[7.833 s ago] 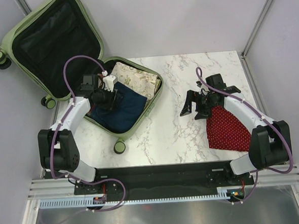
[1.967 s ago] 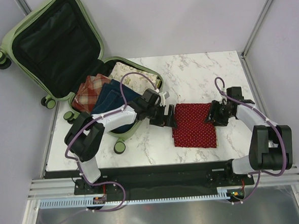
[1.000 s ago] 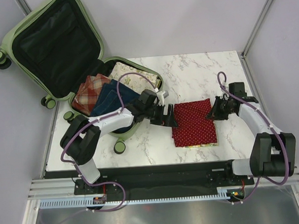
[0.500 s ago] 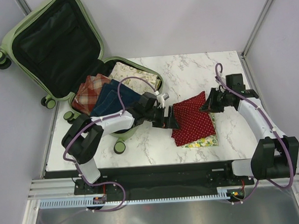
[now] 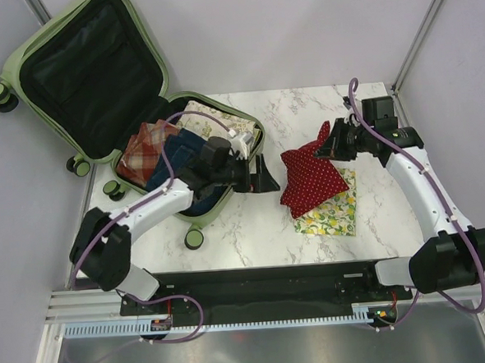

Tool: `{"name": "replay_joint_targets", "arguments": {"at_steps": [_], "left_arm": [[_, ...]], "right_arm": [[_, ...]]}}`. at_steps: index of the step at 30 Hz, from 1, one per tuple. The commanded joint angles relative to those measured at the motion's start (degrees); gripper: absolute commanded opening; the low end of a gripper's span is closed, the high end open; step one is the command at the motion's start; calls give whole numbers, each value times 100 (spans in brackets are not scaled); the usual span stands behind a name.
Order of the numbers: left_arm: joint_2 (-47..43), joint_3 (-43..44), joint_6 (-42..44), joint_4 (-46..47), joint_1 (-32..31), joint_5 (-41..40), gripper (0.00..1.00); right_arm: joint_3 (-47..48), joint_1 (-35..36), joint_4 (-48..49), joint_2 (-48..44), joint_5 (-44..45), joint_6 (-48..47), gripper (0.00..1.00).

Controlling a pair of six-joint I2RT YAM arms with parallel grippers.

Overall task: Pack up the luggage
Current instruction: Pick up the clothes at the center of the board, then place the clothes in the luggage.

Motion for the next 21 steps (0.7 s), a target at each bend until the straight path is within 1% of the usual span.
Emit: {"name": "replay_joint_targets", "arguments": {"at_steps": [1, 5, 6, 7, 8, 9, 10, 11, 15, 16, 18, 19, 21], "left_arm": [[-666, 127, -109, -310, 405, -165, 96], [-1228, 320, 31, -820, 941, -278, 98], [-1344, 399, 49, -1056, 1221, -331, 98], [-1441, 443, 67, -1171, 1363, -401, 98], [-1659, 487, 110, -1320, 1512, -628, 98], [-1748, 548, 163, -1513, 1810, -726, 99], [-1845, 575, 224, -1602, 1952, -832, 99], [-2002, 601, 373, -1673, 2197, -1059, 100], [-2249, 742, 638, -1937, 2778, -1456, 100], [-2294, 751, 664, -2015, 2892, -1535, 100], [-2425, 777, 700, -2069, 3200, -1842, 100], [-2469, 760, 717, -2077, 3306, -1956, 100], [-2522, 760, 752, -2086, 3596, -2019, 100]], "right_arm": [[493, 173, 38, -36, -29, 263, 0], [1019, 532, 47, 140, 15, 361, 0], [1125, 620, 47, 236, 15, 369, 0], [1231, 700, 47, 289, 15, 387, 0], [1458, 883, 38, 411, 15, 396, 0], [1582, 998, 38, 473, 6, 404, 0], [1714, 1104, 47, 544, -3, 405, 0], [1976, 1340, 38, 692, -46, 405, 0], [2698, 2026, 64, 1141, -178, 317, 0], [3013, 2323, 47, 1255, -213, 291, 0], [3348, 2624, 38, 1624, -424, 141, 0], [3707, 2904, 38, 1747, -486, 115, 0], [4113, 3169, 38, 2151, -792, -16, 0]]}}
